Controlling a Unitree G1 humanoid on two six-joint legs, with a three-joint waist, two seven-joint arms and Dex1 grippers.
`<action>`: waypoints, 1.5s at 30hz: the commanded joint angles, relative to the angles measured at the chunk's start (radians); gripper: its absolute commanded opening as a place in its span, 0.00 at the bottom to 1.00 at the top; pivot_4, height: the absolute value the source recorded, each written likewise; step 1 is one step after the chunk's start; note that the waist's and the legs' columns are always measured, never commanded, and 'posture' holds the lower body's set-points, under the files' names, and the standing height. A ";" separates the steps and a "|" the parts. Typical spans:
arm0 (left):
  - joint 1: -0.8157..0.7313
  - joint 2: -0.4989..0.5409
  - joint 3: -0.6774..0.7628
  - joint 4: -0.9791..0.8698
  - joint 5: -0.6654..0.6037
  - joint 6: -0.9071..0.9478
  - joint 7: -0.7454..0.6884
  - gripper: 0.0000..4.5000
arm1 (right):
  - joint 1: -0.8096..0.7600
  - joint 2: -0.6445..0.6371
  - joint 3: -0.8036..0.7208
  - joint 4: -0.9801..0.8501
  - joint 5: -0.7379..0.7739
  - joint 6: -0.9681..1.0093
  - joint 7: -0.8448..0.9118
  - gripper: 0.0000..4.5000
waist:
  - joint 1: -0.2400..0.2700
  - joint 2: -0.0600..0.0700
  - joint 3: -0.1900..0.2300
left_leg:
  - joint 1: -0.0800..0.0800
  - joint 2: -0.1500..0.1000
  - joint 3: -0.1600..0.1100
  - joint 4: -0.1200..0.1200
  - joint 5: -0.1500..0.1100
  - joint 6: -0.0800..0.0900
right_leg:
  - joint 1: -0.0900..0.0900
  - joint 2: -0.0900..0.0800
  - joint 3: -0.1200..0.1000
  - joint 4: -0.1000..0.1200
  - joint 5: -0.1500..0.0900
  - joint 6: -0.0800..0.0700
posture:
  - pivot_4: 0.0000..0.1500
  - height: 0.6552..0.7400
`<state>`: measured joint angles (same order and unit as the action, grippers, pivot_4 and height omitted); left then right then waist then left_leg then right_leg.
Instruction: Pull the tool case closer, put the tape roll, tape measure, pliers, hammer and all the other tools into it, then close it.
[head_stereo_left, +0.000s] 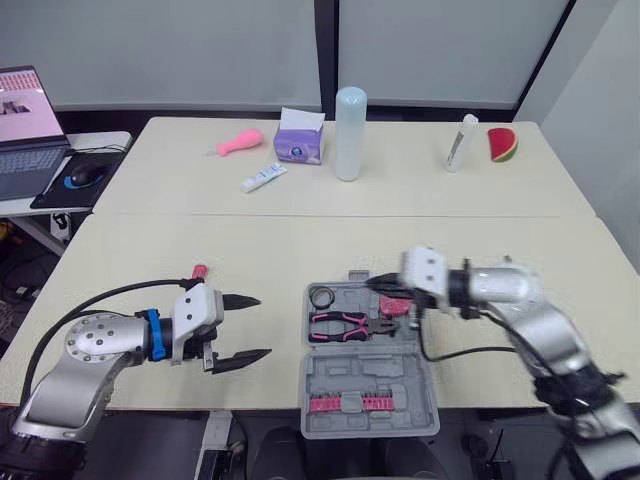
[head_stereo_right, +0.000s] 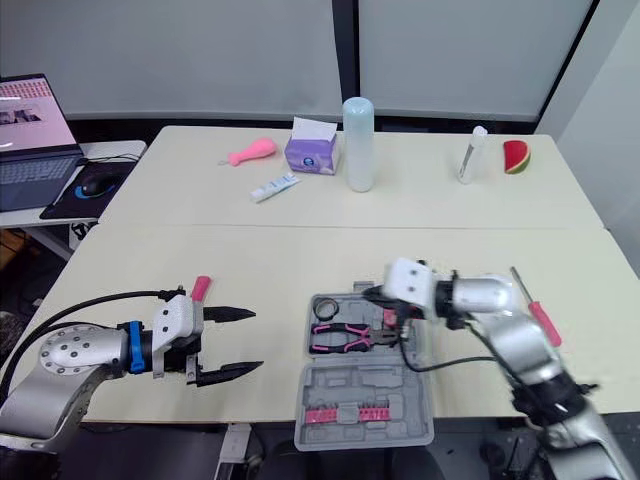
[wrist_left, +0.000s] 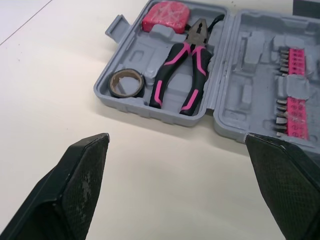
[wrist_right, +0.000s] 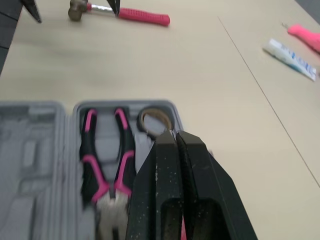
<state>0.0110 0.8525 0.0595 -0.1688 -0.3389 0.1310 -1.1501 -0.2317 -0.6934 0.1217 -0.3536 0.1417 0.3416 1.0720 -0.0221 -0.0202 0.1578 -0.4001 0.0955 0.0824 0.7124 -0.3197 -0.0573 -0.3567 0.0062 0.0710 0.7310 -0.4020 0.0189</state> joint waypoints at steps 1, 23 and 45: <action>-0.013 -0.010 -0.035 0.049 0.038 -0.064 -0.023 0.88 | 0.138 -0.111 -0.134 -0.074 0.061 0.016 0.044 0.00 | -0.004 0.000 0.000 | 0.000 0.000 0.000 0.000 0.000 0.000 | 0.000 0.000 0.000 0.000 0.000 0.000 | 1.00 0.62; -0.140 -0.156 -0.307 0.313 0.312 -0.251 0.004 0.01 | 0.236 -0.099 0.046 0.204 -0.155 -0.200 -0.090 0.00 | -0.006 0.001 0.000 | 0.003 0.000 0.001 0.000 0.000 0.000 | 0.003 0.007 0.003 -0.001 0.000 0.000 | 1.00 0.62; -0.324 -0.293 -0.368 0.439 0.378 -0.264 0.045 0.01 | 0.068 0.024 0.131 0.310 -0.173 -0.222 -0.107 0.00 | 0.007 0.002 -0.001 | 0.007 -0.001 0.002 0.002 0.000 0.000 | 0.005 0.002 0.001 0.001 0.000 0.000 | 1.00 0.62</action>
<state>-0.2947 0.5842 -0.2899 0.2655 0.0284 -0.1324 -1.1240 -0.1424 -0.6954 0.2480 -0.0148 -0.0503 0.1264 0.9714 -0.0155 -0.0182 0.1565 -0.3936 0.0949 0.0839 0.7143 -0.3194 -0.0575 -0.3513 0.0082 0.0725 0.7323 -0.4020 0.0189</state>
